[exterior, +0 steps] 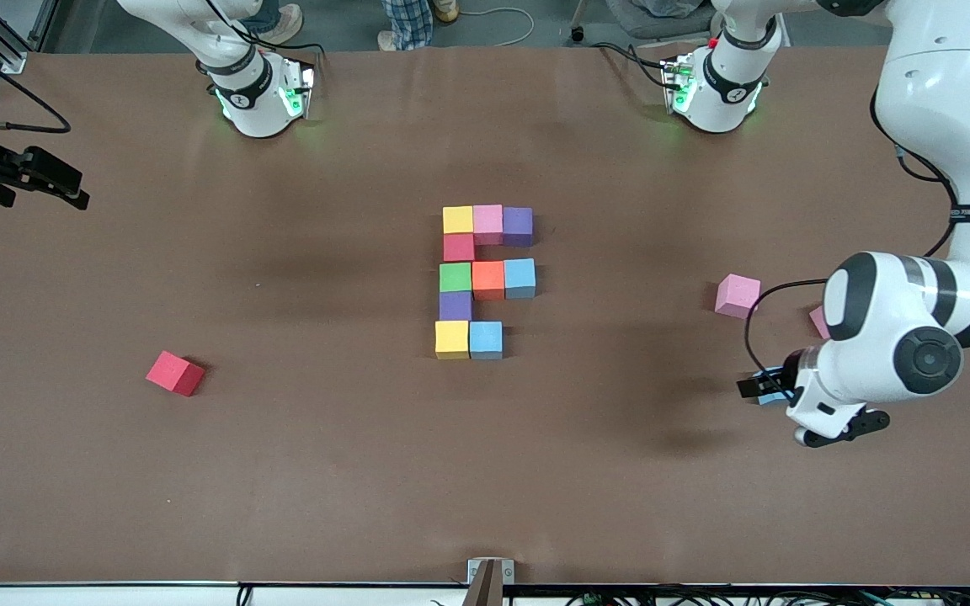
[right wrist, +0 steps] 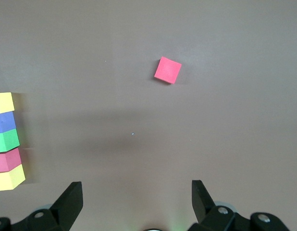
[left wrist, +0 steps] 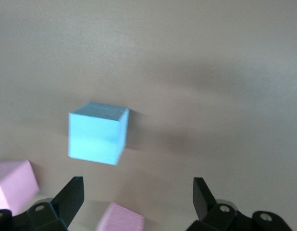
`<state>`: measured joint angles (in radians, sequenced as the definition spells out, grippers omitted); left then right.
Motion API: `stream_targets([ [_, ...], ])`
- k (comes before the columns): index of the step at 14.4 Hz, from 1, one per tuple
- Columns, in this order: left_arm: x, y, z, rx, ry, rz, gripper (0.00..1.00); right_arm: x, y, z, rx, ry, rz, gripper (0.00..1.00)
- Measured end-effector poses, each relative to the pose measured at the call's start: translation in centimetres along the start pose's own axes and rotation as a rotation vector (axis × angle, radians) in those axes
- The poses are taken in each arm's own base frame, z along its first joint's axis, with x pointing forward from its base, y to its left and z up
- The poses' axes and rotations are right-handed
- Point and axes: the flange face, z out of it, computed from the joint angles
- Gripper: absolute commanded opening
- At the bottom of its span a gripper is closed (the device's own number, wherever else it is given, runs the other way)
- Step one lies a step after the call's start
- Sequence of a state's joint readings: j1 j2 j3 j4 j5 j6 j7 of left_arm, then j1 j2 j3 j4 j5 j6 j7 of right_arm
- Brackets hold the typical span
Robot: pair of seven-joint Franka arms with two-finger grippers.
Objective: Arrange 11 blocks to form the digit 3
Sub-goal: 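Reach and grasp the last light blue cube with the left gripper, then carry the light blue cube beside the placed blue cube with the left gripper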
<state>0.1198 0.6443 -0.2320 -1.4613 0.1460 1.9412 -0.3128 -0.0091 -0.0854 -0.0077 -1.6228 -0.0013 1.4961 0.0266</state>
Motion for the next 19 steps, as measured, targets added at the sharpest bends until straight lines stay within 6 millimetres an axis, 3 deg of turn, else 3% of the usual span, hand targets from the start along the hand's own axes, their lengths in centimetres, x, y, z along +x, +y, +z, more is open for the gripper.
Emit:
stream_targets([
  [3, 1.1, -2.2, 2.3, -0.016, 0.008, 0.149, 1.00, -0.3, 0.0, -0.5, 0.000, 0.011, -0.042, 1.00],
  [8, 2.6, -5.3, 5.8, -0.039, 0.026, 0.238, 1.00, -0.7, 0.2, -0.3, 0.001, -0.019, -0.047, 1.00],
  [12, 2.9, -5.8, 7.8, -0.048, 0.017, 0.240, 0.97, -0.8, 0.3, -0.2, 0.001, -0.032, -0.046, 1.00],
  [14, 2.9, -5.7, 8.8, -0.051, 0.005, 0.241, 0.85, -0.8, 0.2, -0.2, 0.001, -0.032, -0.047, 1.00],
  [18, 2.7, -5.4, 9.7, -0.053, -0.011, 0.222, 0.28, -0.8, -0.1, -0.2, 0.000, -0.029, -0.053, 1.00],
  [19, 2.7, -5.1, 9.5, -0.055, -0.009, 0.193, 0.20, -0.8, -0.1, -0.2, 0.000, -0.027, -0.053, 1.00],
])
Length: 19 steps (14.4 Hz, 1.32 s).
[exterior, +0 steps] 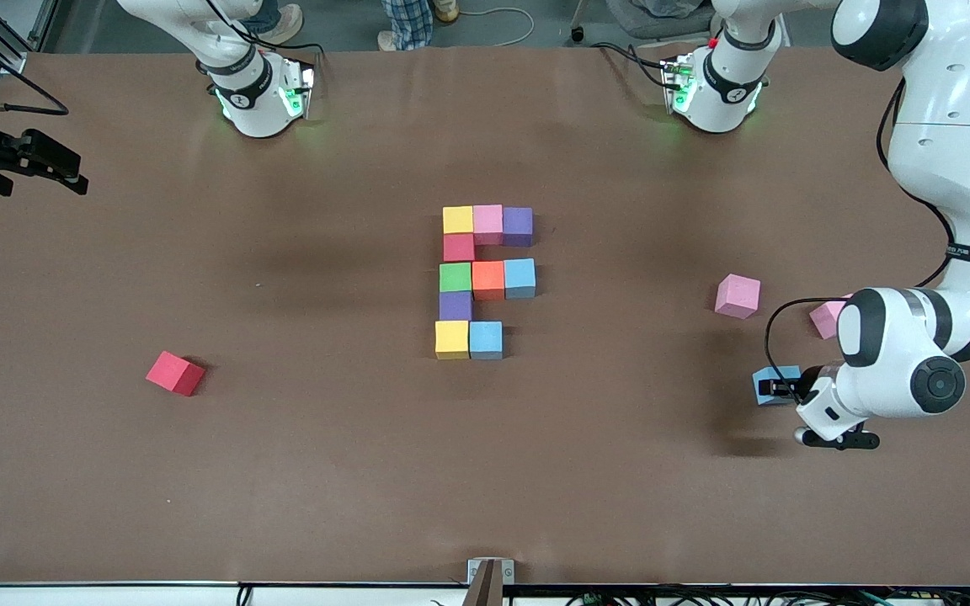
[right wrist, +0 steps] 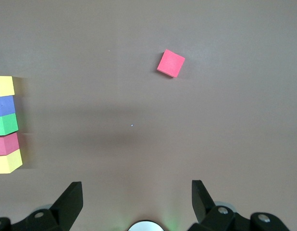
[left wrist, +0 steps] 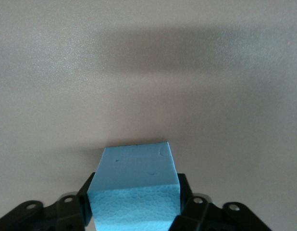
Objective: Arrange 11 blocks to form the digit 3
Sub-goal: 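Carry the light blue cube beside the placed blue cube with the left gripper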
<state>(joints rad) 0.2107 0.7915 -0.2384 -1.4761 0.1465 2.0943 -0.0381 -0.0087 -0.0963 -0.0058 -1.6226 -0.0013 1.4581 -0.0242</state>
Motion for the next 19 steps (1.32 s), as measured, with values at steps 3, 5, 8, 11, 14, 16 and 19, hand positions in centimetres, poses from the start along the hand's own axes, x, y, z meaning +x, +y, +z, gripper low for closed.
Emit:
stream_targets([
  [3, 0.3, 3.0, -1.3, -0.030, 0.020, -0.153, 0.17, 0.0, 0.0, 0.0, 0.000, 0.003, 0.000, 1.00],
  [5, 0.4, 6.7, -2.8, -0.067, 0.035, -0.260, 0.15, 0.0, 0.0, 0.0, 0.000, 0.003, 0.000, 1.00],
  [8, 0.1, 12.1, -4.7, -0.103, 0.043, -0.395, 0.15, 0.0, 0.0, 0.0, 0.000, 0.001, 0.002, 1.00],
  [11, -0.9, 17.9, -4.5, -0.108, 0.020, -0.573, 0.16, 0.0, 0.0, 0.0, 0.000, 0.000, 0.036, 1.00],
  [14, -2.5, 24.2, -3.9, -0.102, -0.005, -0.778, 0.16, 0.0, -0.1, 0.0, 0.000, 0.003, 0.036, 1.00],
  [16, -3.7, 28.1, -3.4, -0.102, -0.012, -0.905, 0.16, 0.1, -0.1, -0.1, 0.000, 0.007, 0.035, 1.00],
  [19, -5.3, 33.8, -2.8, -0.158, -0.010, -1.125, 0.16, 0.2, -0.2, -0.2, -0.001, 0.018, 0.034, 1.00],
])
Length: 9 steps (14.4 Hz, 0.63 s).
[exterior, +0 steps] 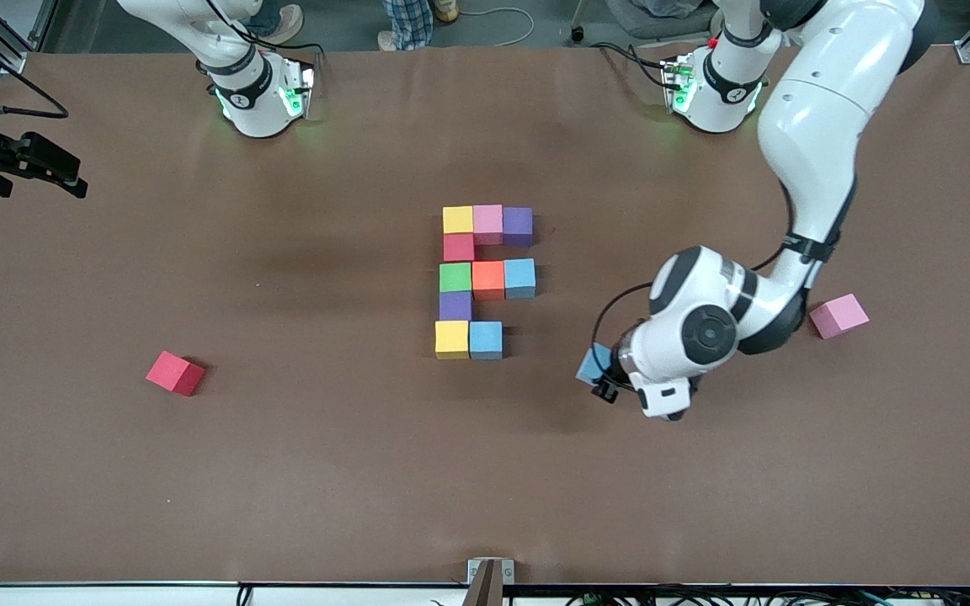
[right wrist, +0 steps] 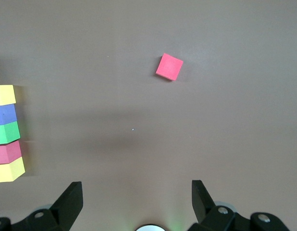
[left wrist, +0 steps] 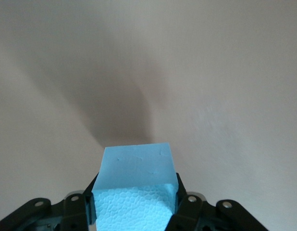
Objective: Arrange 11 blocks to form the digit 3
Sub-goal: 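Carry the light blue cube beside the placed blue cube with the left gripper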
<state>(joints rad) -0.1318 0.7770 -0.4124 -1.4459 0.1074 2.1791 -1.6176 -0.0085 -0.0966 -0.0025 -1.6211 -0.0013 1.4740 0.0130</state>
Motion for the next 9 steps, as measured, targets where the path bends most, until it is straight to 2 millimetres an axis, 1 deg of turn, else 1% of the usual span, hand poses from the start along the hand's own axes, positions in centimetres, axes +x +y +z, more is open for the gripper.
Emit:
stream_targets([
  [2, -3.2, 0.2, 1.5, -0.019, -0.009, -0.131, 0.16, 0.1, 0.0, -0.1, 0.000, 0.010, -0.002, 1.00],
  [4, -5.7, 0.0, 3.0, -0.016, -0.011, -0.220, 0.16, 0.2, -0.1, -0.3, 0.000, 0.025, -0.012, 1.00],
  [6, -7.2, 0.1, 3.9, -0.036, -0.006, -0.304, 0.17, 0.2, -0.4, -0.5, 0.000, 0.028, -0.023, 1.00],
  [9, -9.2, -0.1, 4.5, -0.047, -0.004, -0.419, 0.17, 0.1, -0.8, -0.4, -0.001, 0.019, -0.031, 1.00],
])
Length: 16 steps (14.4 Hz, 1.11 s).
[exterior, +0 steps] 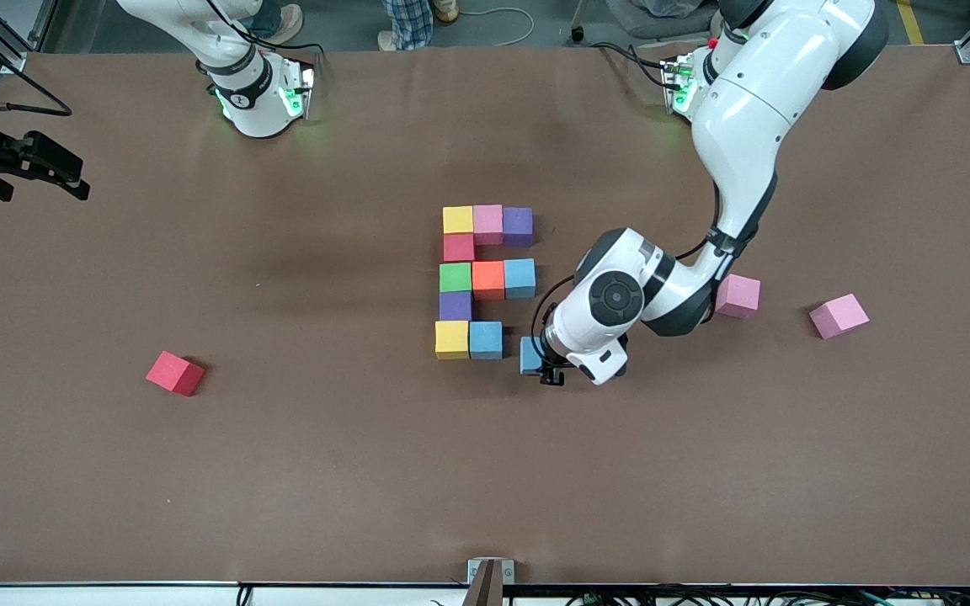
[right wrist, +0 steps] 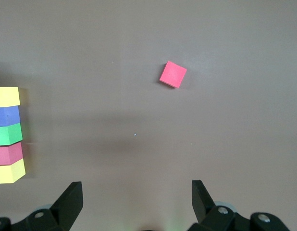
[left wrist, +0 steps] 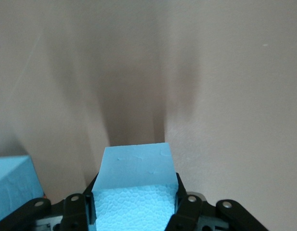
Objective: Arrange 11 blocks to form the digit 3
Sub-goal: 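Carry the light blue cube beside the placed blue cube with the left gripper, then lower the light blue cube onto the table and open the left gripper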
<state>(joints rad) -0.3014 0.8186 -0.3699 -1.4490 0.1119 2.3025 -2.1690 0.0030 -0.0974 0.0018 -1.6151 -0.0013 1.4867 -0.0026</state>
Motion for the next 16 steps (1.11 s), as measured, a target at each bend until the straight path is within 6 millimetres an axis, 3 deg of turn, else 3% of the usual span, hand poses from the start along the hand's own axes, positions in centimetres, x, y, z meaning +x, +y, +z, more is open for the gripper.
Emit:
stream_targets([
  [4, -2.4, -2.0, 1.2, -0.016, 0.043, -0.063, 0.17, -0.2, 0.0, 0.1, 0.000, -0.014, -0.001, 1.00],
  [16, -2.2, -2.9, 3.3, -0.034, 0.049, -0.020, 0.17, -0.1, 0.3, 0.0, 0.001, -0.009, 0.004, 1.00],
])
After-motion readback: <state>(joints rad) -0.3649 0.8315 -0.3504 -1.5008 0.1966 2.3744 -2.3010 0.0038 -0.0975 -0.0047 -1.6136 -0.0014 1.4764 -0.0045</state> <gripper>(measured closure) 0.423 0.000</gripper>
